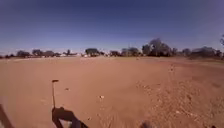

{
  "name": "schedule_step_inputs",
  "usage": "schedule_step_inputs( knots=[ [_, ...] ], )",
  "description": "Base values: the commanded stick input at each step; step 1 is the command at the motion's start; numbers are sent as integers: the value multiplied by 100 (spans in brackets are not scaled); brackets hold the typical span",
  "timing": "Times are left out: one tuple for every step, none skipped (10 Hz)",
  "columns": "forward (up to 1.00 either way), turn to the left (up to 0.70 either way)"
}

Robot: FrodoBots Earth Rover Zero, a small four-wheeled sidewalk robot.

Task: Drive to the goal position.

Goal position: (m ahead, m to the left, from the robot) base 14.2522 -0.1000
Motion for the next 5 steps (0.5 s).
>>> schedule_step_inputs(
  knots=[
    [70, 0],
    [70, 0],
    [70, 0],
    [70, 0],
    [70, 0]
  ],
)
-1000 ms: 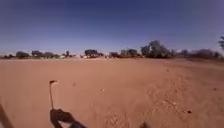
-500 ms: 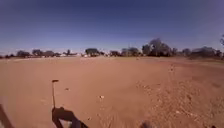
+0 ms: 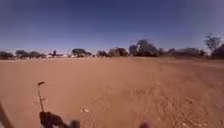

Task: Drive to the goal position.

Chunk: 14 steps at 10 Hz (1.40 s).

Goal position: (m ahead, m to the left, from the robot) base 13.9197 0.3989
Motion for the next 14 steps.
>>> schedule_step_inputs(
  knots=[
    [70, 0],
    [70, -27],
    [70, -27],
    [70, -27],
    [70, -4],
    [70, 0],
    [70, 0],
    [70, 0],
    [70, 0],
    [70, 0],
    [70, 0],
    [70, 0],
    [70, 0],
    [70, 0]
  ],
)
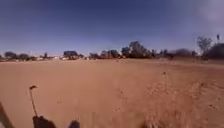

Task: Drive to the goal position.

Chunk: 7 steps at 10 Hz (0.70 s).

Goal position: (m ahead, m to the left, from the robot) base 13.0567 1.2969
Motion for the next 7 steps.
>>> schedule_step_inputs(
  knots=[
    [70, 0],
    [70, 0],
    [70, 0],
    [70, 0],
    [70, 0],
    [70, 0],
    [70, 0]
  ],
)
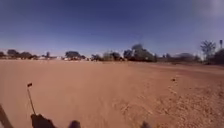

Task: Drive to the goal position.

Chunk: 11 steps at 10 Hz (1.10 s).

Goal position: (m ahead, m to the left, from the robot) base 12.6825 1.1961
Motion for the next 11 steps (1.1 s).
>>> schedule_step_inputs(
  knots=[
    [70, 0],
    [70, 0],
    [70, 0],
    [70, 0],
    [70, 0],
    [70, 0],
    [70, 0],
    [70, 0],
    [70, 0],
    [70, 0],
    [70, 0]
  ],
)
